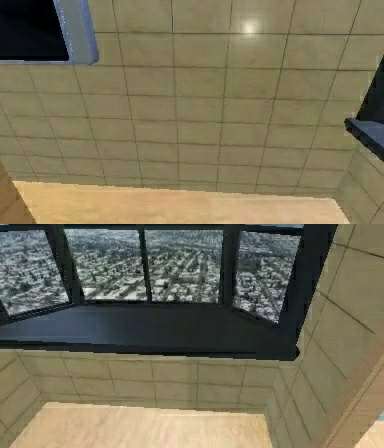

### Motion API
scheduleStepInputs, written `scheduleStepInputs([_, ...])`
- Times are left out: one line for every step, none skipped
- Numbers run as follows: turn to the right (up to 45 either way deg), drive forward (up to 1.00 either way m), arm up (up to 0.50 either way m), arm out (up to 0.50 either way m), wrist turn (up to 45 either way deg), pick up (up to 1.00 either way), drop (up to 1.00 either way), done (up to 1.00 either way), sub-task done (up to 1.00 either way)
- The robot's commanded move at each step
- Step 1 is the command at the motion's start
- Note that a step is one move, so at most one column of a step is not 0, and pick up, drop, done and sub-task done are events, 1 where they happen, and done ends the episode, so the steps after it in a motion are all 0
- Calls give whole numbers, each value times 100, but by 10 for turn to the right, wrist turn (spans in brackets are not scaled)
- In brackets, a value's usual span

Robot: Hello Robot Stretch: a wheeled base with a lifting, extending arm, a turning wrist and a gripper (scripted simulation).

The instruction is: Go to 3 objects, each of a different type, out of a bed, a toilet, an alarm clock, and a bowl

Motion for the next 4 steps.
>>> scheduleStepInputs([0, 35, 0, 0, 0, 0, 0, 0, 0])
scheduleStepInputs([120, 0, 0, 0, 0, 0, 0, 0, 0])
scheduleStepInputs([0, 5, 0, 0, 0, 0, 0, 0, 0])
scheduleStepInputs([-450, 0, 0, 0, 0, 0, 0, 0, 0])
